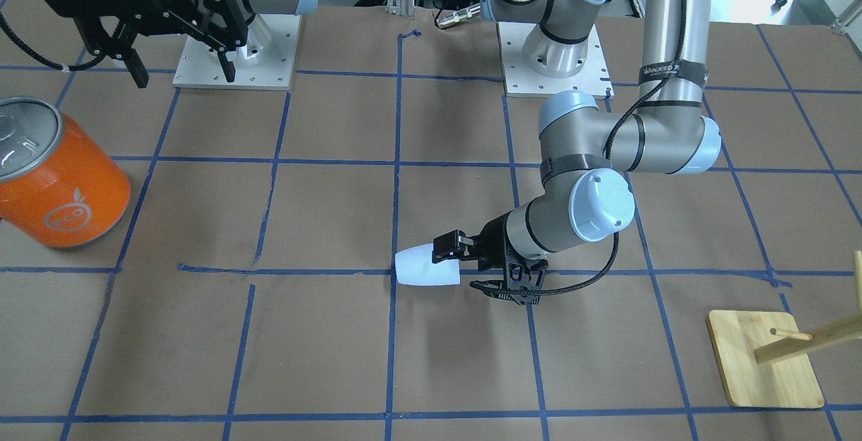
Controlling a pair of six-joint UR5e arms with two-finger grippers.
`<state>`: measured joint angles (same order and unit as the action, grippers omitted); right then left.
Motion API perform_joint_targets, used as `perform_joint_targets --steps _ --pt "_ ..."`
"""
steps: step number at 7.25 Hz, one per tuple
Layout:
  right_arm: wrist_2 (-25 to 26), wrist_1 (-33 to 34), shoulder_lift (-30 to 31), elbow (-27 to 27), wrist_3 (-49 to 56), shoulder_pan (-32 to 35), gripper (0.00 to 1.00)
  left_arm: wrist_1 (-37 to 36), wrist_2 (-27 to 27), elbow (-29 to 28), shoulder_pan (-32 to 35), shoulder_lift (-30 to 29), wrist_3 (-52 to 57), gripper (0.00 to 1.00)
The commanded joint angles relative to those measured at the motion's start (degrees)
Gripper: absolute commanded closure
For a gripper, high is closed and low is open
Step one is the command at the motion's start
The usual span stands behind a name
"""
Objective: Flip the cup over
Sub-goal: 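Lower the left gripper onto the lying cup and close on its rim, then lift the cup with the left gripper, swinging it mouth-up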
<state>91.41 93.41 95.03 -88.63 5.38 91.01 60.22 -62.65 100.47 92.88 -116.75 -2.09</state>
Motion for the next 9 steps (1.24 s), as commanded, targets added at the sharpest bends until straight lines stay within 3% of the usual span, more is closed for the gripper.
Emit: perform_joint_targets --steps 1,2,3,5,7,9 --pt "1.22 5.01 -2.56 -0.06 -0.38 -0.13 0.0 -0.11 0.16 -0.1 0.9 -0.32 -3.35 0.21" --pt "0.53 5.64 -2.92 0.03 -0.81 -0.13 0.0 -0.19 0.16 -0.44 0.9 -0.32 -3.71 0.72" --pt "0.7 5.73 -3.18 -0.14 -0.81 -0.13 0.0 -0.19 0.08 -0.88 0.9 -0.23 -4.5 1.0" --pt "0.78 5.56 -3.1 -0.49 -0.81 -0.05 0.0 0.85 -0.8 -4.82 0.9 -0.15 -13.85 1.0" --pt "0.7 5.47 -3.1 -0.67 -0.81 -0.05 0.0 0.51 -3.16 -5.98 0.9 -0.23 -14.78 1.0" --pt "0.78 5.47 -2.93 -0.76 -0.72 -0.13 0.0 0.59 -13.3 -7.12 3.0 1.34 -19.51 1.0"
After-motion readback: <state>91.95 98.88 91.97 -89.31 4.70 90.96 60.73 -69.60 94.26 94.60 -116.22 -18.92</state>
